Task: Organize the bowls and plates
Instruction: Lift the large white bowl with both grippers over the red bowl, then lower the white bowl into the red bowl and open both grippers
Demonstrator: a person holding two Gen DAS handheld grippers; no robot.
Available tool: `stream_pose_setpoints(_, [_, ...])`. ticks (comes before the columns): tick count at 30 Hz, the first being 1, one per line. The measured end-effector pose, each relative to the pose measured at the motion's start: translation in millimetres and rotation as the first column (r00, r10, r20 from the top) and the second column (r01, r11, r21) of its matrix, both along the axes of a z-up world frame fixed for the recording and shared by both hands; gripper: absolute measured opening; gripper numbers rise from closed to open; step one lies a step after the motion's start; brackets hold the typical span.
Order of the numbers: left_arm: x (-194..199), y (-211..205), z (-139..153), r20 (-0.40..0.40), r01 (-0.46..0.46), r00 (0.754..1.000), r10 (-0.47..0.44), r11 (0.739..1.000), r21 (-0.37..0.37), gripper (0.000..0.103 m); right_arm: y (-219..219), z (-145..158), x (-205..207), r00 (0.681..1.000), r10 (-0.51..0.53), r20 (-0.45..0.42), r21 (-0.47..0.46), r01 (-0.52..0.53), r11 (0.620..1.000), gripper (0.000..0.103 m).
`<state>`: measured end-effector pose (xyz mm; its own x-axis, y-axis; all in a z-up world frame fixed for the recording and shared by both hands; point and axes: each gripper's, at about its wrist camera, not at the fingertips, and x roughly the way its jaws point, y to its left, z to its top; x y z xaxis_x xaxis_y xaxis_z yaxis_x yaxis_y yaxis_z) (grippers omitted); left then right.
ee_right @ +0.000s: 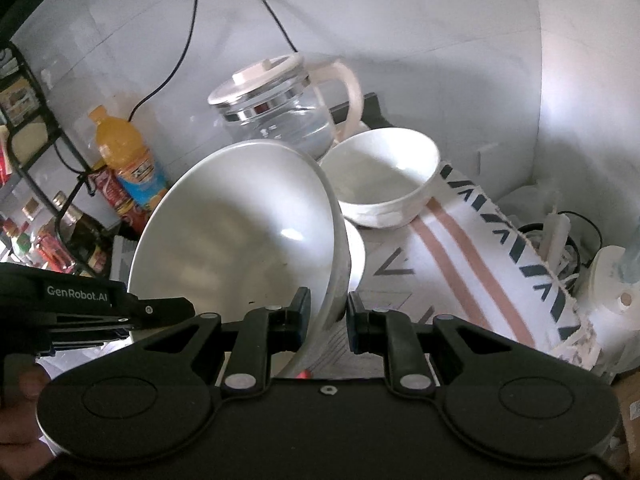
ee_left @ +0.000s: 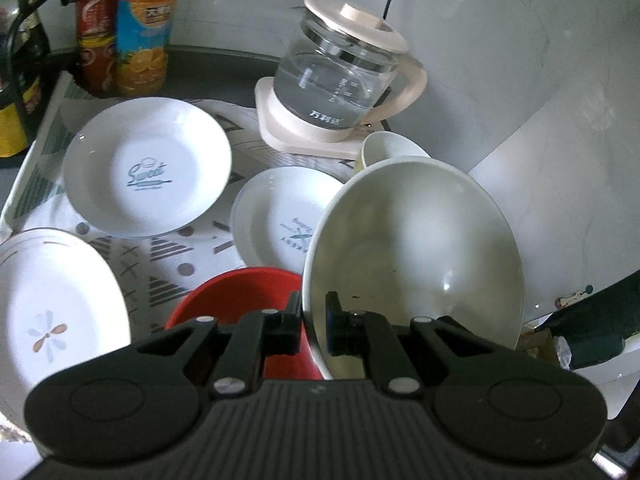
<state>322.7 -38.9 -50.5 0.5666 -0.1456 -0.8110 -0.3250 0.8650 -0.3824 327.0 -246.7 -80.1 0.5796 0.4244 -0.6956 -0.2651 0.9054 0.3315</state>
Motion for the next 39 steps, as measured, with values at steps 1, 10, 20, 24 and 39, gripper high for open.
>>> stream_pose_setpoints(1, [-4.0,2.1,0.2,0.0,-0.003,1.0,0.003,1.0,-0.002,0.008,2.1,0.0,-2.9,1.0,0.002,-0.001,-0.001,-0.002,1.0,0.019])
stream_pose_setpoints(10, [-37.8,23.1,-2.9,-0.017,-0.032,0.999,0.031,0.999,-0.008,0.008,22.4,-1.8,-31.9,1.0,0.017,-0.008,-0.002,-0.017,1.0,0.019])
stream_pose_setpoints(20, [-58.8,45.6,-23.8,-0.061,-0.06,0.996,0.058,0.998,-0.034,0.008,50.1,-15.8,-47.6,0.998,0.045,-0.037,-0.032,-0.046,0.998,0.019])
stream_pose_setpoints(24, [-58.0,45.8,-33.5,-0.073,-0.043,0.997,0.039,0.998,-0.046,0.008,55.7,-21.2,-49.8,0.998,0.041,-0.037,-0.065,-0.044,0.997,0.019])
stream_pose_setpoints(39, [-52.7,44.9,-62.4,-0.112,-0.021,0.994,0.013,0.997,-0.07,0.011,55.2,-44.4,-54.2,0.996,0.025,-0.09,-0.099,-0.033,0.995,0.028])
